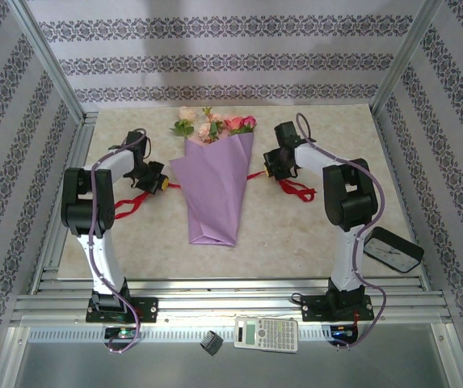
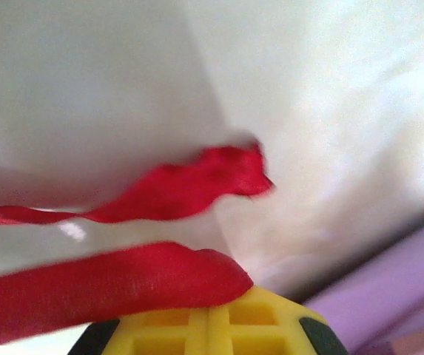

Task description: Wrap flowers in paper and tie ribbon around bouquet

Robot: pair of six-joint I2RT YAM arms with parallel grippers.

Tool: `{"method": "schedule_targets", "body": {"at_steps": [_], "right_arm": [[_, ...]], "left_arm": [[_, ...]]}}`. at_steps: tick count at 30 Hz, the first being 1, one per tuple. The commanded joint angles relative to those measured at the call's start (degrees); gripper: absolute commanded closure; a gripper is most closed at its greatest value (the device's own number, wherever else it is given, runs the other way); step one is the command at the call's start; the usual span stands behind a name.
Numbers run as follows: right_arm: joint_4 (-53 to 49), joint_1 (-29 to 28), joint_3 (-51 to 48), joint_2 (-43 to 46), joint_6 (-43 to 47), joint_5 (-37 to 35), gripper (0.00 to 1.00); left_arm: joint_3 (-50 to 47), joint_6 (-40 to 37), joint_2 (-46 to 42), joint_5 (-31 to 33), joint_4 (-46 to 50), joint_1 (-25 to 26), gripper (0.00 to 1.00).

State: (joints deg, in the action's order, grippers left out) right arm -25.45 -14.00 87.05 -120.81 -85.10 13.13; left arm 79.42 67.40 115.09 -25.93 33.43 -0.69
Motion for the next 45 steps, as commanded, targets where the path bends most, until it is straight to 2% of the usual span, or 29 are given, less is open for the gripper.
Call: {"method": "schedule_targets", "body": {"at_steps": [1,5,8,9,10,11,12,14,15,20,21,24,28,34,38,41,43,44,45], "right_arm": [[-0.11,0.90,3.91,-1.81,1.60,-0.70,1.00],[-2.12,1.09,6.12,-2.34,3.80,0.88,1.00],[-3.30,0.92,3.19,-0.87,4.50,1.79,1.00],[-3.29,0.73,1.37,-0.02,4.53,1.98,1.00],[-3.27,0.65,-0.41,0.79,4.50,1.89,1.00],[-3.36,0.68,-2.19,1.90,4.74,1.51,1.00],[-3.42,0.69,-3.72,2.92,5.38,1.07,1.00],[-4.43,0.93,-6.13,4.57,7.11,-0.44,1.00],[-4.84,1.16,-7.08,5.21,8.11,-1.09,1.00],[-5.27,2.02,-8.57,5.48,10.90,-1.14,1.00],[-5.48,1.96,-8.29,5.18,11.47,-0.85,0.92],[-5.92,1.82,-7.53,5.52,12.49,-1.06,0.68],[-7.16,1.18,-6.28,7.16,14.41,-1.98,0.54],[-8.34,0.18,-6.80,11.18,17.17,-2.40,0.52],[-7.92,-0.38,-9.95,15.04,17.35,-2.38,0.52],[-7.08,-0.39,-12.74,17.79,16.59,-2.10,0.52],[-6.89,-0.42,-14.06,19.21,16.49,-2.14,0.52],[-6.80,-0.64,-14.48,19.83,16.49,-2.33,0.52],[-6.80,-0.79,-14.70,20.16,16.82,-2.41,0.52]], "left_arm": [[4.68,-2.92,1.93,0.66,-0.11,-0.98,1.00],[6.50,-3.47,1.71,-0.49,1.71,-0.98,1.00],[3.65,-2.67,-0.36,-2.68,2.51,-0.90,1.00],[2.17,-2.62,-1.46,-3.34,2.75,-0.89,0.94],[1.00,-2.54,-2.44,-4.14,3.09,-0.89,0.84],[-0.49,-2.53,-3.95,-4.87,3.15,-0.90,0.70],[-1.80,-2.66,-5.62,-5.71,3.16,-0.94,0.61],[-2.88,-4.30,-8.71,-5.42,5.40,-1.04,0.50],[-2.59,-6.05,-10.36,-4.20,7.66,-1.22,0.45],[-0.60,-15.10,-13.15,4.71,18.20,-5.91,0.37],[-1.11,-15.77,-13.27,5.93,18.98,-7.38,0.35],[-6.60,-11.94,-14.31,4.26,14.04,-12.00,0.36],[-8.93,-4.80,-13.14,3.56,8.36,-14.84,0.38],[-10.07,9.47,-8.94,1.31,-2.37,-14.46,0.39],[-8.50,11.61,-6.34,2.50,-1.36,-13.92,0.43],[-9.96,13.51,-4.73,0.72,-3.15,-13.57,0.46],[-11.54,15.25,-3.97,-0.16,-6.17,-13.29,0.50],[-11.88,15.73,-3.51,-0.17,-7.01,-13.29,0.56],[-12.00,16.08,-3.05,-0.06,-8.07,-13.33,0.65]]}}
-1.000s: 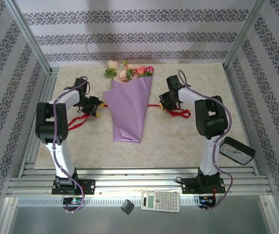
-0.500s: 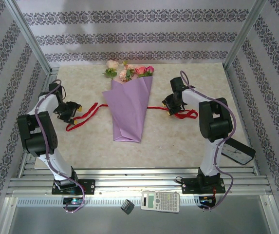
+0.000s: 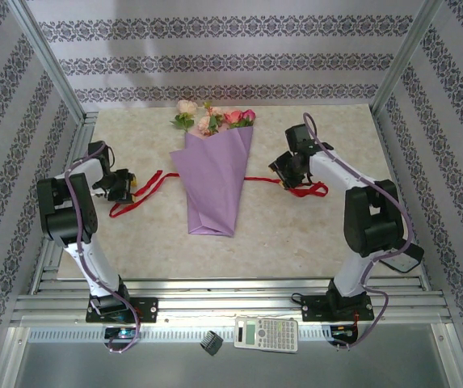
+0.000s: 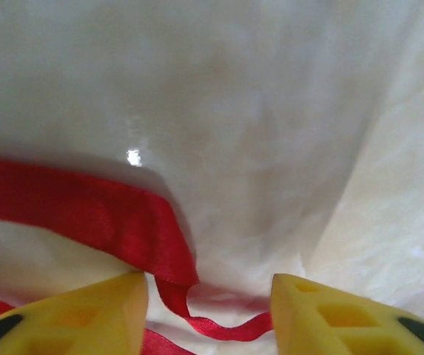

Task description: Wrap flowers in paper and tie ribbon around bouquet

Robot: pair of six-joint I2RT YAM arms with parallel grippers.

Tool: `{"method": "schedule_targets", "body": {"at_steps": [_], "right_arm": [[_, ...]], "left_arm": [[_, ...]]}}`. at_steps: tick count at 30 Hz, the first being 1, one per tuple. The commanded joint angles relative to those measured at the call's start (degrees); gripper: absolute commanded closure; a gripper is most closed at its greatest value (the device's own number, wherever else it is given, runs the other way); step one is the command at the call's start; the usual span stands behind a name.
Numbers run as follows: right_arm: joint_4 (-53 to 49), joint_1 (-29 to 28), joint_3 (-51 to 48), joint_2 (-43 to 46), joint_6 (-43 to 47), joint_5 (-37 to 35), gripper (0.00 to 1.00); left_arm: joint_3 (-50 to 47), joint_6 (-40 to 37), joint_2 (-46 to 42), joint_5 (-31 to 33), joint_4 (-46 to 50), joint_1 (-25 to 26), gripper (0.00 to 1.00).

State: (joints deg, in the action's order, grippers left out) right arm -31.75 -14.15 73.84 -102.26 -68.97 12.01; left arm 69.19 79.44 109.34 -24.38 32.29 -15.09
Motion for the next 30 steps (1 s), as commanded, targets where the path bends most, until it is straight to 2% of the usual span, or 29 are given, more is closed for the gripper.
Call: {"method": "schedule_targets", "body": {"at_steps": [1,3,8,12,14,18,21,25,30], "right_arm": [[-0.76,-0.86,-1.51,1.96,1.03,-1.42,0.53],[-1.37,-1.42,-1.34,2.36,1.99,-1.70,0.54],[-2.81,-1.57,-2.04,4.46,4.69,-3.34,0.56],[-4.33,-1.15,-1.30,5.84,8.48,-5.46,0.56],[-2.16,-1.05,-0.46,5.05,10.38,-2.83,0.57],[1.21,-4.44,7.29,-2.64,12.02,8.16,0.62],[5.01,-9.98,12.55,-9.62,9.00,15.90,0.67],[7.38,-16.05,16.26,-17.02,3.36,18.88,0.71],[7.75,-18.28,20.87,-24.46,1.46,19.10,0.73]], "left_arm": [[-1.73,4.31,3.18,-1.57,-8.05,1.05,0.79],[-1.07,4.52,4.09,-1.88,-10.57,1.03,1.00],[6.94,3.11,2.27,-1.50,-11.76,1.02,1.00],[19.18,-0.24,-2.87,1.39,-2.68,2.14,1.00],[22.27,-0.61,-6.09,2.71,-0.68,3.29,1.00],[25.31,1.13,-9.78,0.71,-3.49,6.04,1.00],[26.19,4.60,-10.24,-2.57,-11.17,7.87,1.00],[33.85,8.42,-6.98,-6.90,-19.34,11.97,1.00],[42.27,12.43,-2.11,-10.60,-19.76,20.85,1.00]]}}
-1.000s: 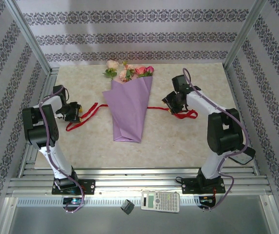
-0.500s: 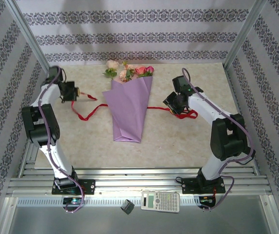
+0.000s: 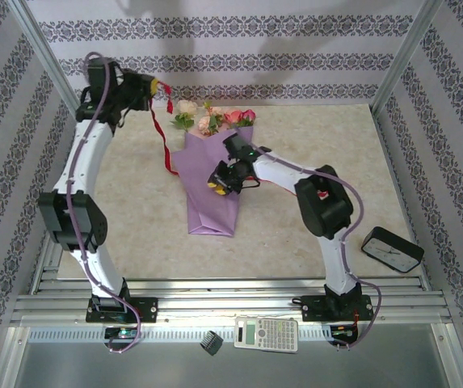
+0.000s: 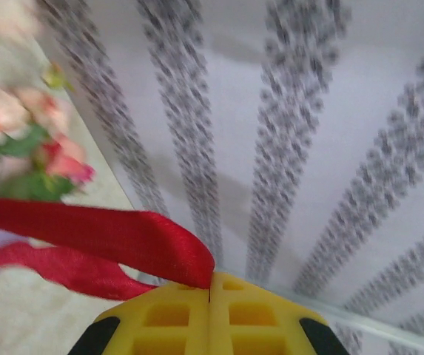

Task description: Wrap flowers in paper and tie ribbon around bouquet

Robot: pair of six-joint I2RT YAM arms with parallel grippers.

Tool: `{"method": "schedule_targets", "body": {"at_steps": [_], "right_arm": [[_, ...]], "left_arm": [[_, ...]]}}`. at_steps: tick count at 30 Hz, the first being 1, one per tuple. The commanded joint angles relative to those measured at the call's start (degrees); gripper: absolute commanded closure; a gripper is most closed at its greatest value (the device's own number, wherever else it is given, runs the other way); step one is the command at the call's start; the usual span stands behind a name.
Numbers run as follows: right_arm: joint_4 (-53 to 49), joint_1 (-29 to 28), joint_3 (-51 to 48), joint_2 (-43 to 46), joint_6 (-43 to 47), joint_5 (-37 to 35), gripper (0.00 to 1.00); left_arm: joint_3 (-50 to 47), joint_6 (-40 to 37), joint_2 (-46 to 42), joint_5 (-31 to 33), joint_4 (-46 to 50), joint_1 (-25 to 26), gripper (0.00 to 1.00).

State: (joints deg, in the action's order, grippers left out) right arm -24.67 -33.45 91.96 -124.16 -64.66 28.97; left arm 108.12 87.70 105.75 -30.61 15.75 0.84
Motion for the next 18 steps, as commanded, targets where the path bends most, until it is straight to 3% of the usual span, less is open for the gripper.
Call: {"method": "schedule_targets", "body": {"at_steps": [1,8,13,18], "right_arm": [[0.85,1.02,3.49,-3.54,-3.17,2.31,0.73],[4.03,1.28,1.82,-1.72,-2.54,1.03,0.69],[8.87,2.48,-7.79,8.09,-1.81,-1.58,0.67],[9.32,4.58,-17.07,17.47,-0.53,-3.10,0.72]], "left_arm": [[3.62,5.28,2.30,-4.82,-3.89,7.03,1.00],[5.31,10.38,8.19,-2.45,-10.43,16.33,1.00],[7.48,11.78,14.61,-2.01,-11.43,20.71,1.00],[7.35,13.15,21.08,-2.65,-14.85,23.26,1.00]]}}
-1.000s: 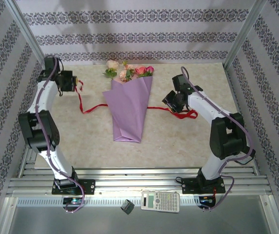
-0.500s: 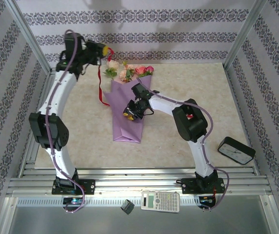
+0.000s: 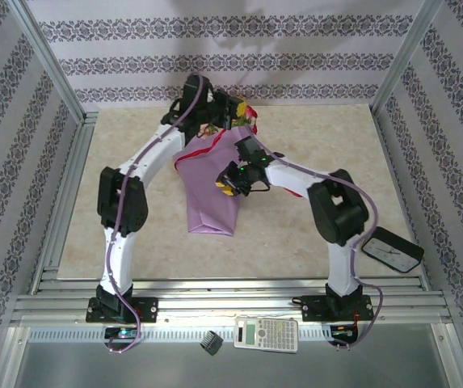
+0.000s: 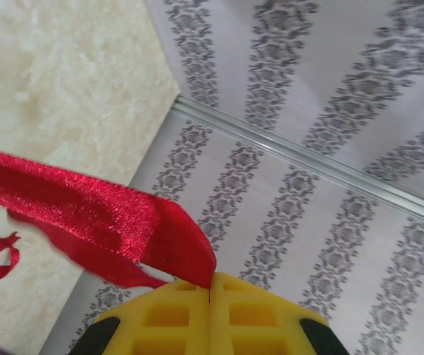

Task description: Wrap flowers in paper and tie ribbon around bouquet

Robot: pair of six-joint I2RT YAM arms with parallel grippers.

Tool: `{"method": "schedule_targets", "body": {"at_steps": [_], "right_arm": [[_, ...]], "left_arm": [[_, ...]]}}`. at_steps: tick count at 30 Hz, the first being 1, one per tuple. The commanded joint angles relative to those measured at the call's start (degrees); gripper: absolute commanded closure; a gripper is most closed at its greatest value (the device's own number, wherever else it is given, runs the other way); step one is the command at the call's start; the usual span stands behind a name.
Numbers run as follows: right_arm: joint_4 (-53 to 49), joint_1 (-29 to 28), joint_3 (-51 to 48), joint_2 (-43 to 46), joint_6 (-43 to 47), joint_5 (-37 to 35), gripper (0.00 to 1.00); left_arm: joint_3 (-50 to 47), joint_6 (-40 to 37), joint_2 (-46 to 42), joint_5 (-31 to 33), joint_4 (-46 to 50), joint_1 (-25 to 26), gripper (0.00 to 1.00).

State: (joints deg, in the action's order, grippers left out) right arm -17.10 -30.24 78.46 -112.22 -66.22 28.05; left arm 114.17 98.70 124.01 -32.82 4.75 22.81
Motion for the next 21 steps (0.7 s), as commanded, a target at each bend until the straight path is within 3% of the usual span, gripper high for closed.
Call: {"method": "schedule_targets", "body": {"at_steps": [1,2,5,10,13,14,21], "right_arm": [[1.45,1.71,-5.21,7.52,1.71,-2.65,0.73],[1.01,1.91,-6.51,9.28,2.48,-3.28,0.74],[-1.04,2.73,-10.93,14.50,4.65,-6.05,0.75],[-3.37,7.98,-16.93,19.44,5.98,-8.67,0.74],[-6.31,12.42,-17.15,20.58,6.94,-9.18,0.72],[-7.80,13.83,-17.04,21.07,7.27,-9.88,0.71],[-18.93,26.65,-14.45,22.07,10.98,-17.72,0.59]], "left_arm": [[1.54,1.59,4.28,-0.62,-3.77,1.57,1.00],[1.58,1.42,5.60,-1.03,-3.59,1.75,1.00],[3.35,2.53,11.15,-4.59,-7.17,2.23,0.87],[12.28,-2.09,17.26,-11.95,-1.21,2.95,0.42],[14.67,-6.19,17.20,-14.23,4.42,2.53,0.26],[14.67,-7.40,16.48,-14.29,6.19,2.43,0.22],[10.90,-11.87,7.83,-13.46,12.64,1.64,0.20]]}}
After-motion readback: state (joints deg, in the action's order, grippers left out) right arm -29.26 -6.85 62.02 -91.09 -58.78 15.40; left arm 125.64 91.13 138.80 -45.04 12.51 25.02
